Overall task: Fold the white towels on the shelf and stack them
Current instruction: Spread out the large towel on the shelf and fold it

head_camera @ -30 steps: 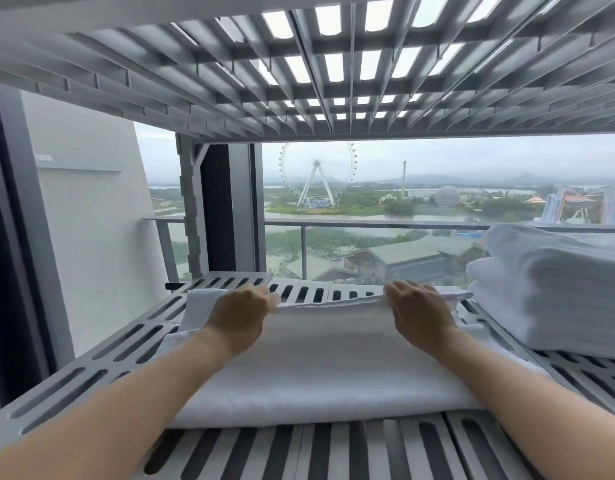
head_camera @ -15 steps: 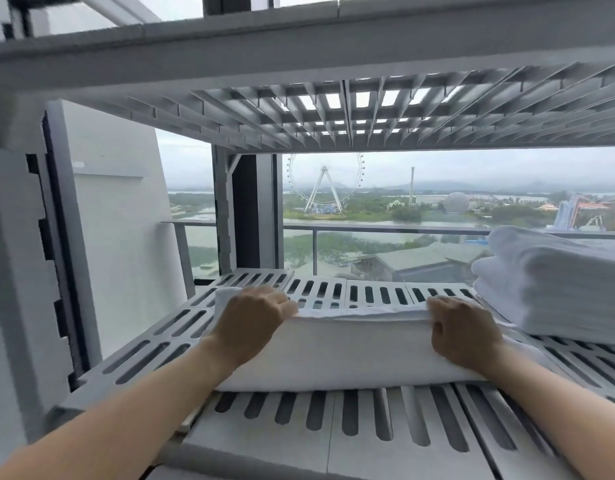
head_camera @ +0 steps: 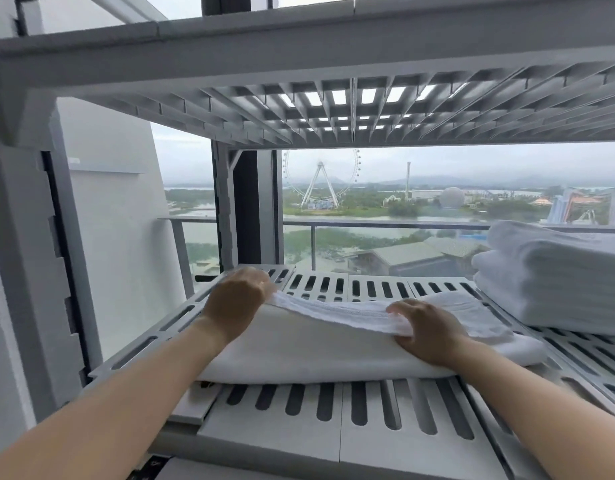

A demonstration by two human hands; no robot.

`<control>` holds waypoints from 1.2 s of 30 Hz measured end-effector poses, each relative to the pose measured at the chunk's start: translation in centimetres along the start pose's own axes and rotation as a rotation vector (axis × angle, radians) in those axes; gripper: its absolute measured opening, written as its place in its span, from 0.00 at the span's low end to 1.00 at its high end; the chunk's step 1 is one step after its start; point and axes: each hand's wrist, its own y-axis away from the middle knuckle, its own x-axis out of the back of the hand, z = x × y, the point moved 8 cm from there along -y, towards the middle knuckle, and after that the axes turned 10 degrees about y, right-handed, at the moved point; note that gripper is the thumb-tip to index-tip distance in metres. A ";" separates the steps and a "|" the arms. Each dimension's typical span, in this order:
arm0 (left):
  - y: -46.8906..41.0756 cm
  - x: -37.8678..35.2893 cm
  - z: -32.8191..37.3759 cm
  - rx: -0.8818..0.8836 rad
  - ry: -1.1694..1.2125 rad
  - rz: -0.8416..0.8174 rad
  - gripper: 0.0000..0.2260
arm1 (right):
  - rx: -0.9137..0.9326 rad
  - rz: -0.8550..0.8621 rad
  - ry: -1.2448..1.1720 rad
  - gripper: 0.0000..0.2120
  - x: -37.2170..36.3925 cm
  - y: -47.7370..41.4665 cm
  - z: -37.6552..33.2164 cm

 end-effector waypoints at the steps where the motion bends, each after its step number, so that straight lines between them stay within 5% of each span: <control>1: -0.2 0.1 -0.2 -0.008 -0.003 -0.002 0.18 | -0.028 -0.022 -0.020 0.22 -0.3 -0.1 0.3; 5: -0.9 0.5 -0.7 -0.058 -0.010 -0.030 0.20 | -0.147 -0.052 -0.069 0.25 -0.9 -0.5 1.5; 12: 0.8 2.8 0.5 -0.222 -0.026 0.040 0.13 | -0.175 0.198 -0.064 0.25 1.6 0.4 1.8; 16: 4.2 1.3 1.6 -0.281 0.035 -0.122 0.12 | -0.131 0.105 0.037 0.26 1.1 1.4 1.7; 21: 5.6 -1.6 0.8 -0.098 0.120 -0.272 0.12 | -0.109 0.042 0.078 0.25 1.5 2.2 1.0; 26: 5.6 -1.7 0.9 -0.102 0.117 -0.268 0.13 | -0.134 0.030 0.108 0.24 1.6 2.9 0.7; 31: 6.9 -1.3 -0.4 -0.155 -0.007 -0.202 0.11 | -0.002 0.451 0.223 0.16 5.3 5.5 -1.2; 36: 8.2 -0.9 -0.1 -0.255 0.079 -0.171 0.13 | -0.031 0.089 0.259 0.20 2.4 5.3 -0.8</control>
